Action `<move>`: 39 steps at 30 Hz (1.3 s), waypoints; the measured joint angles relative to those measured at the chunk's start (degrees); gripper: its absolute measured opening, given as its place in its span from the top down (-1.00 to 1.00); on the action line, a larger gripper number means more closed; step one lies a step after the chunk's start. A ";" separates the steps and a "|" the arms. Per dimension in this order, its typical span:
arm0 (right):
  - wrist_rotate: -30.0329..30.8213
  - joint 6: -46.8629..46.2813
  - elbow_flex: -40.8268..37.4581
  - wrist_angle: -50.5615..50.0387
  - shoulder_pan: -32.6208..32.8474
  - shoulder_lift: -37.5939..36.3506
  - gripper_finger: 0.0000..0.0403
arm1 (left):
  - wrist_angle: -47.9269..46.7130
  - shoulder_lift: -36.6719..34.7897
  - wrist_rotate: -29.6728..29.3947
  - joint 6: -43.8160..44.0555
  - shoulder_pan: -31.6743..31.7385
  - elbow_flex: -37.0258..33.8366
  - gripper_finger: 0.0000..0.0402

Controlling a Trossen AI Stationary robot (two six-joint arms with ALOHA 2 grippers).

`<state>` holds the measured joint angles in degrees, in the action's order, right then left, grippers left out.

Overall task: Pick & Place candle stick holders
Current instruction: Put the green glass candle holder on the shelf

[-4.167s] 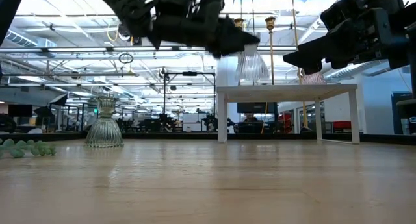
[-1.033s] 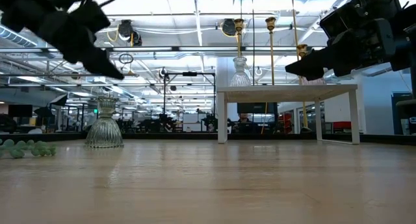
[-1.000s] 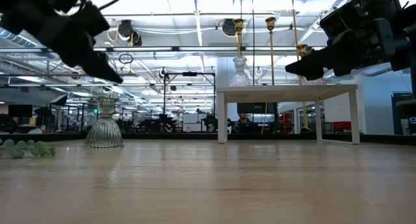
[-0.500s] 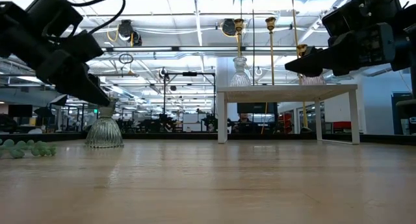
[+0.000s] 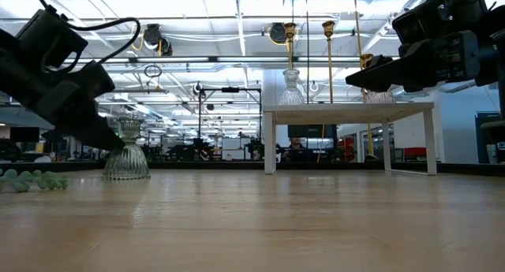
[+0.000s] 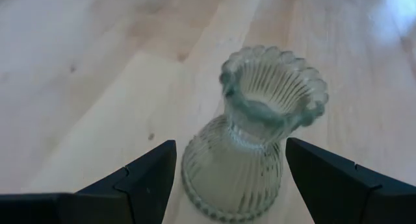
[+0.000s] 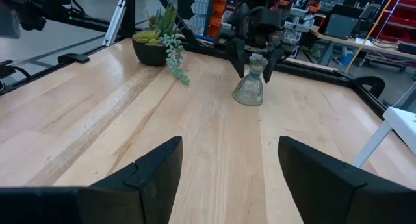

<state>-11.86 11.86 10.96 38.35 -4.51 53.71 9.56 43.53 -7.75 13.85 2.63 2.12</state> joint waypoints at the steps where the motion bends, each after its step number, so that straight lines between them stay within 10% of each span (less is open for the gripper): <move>1: 0.00 0.00 0.00 0.00 0.00 -0.02 -0.23 | 0.05 0.00 -0.02 1.73 0.00 -0.04 -0.46; 39: 0.00 -0.24 -0.02 0.00 0.00 -0.02 -0.23 | 7.17 0.35 -4.78 4.65 0.00 -0.01 -0.46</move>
<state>-11.86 11.62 10.94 38.35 -4.51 53.69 16.73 43.88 -12.53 18.50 2.63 2.12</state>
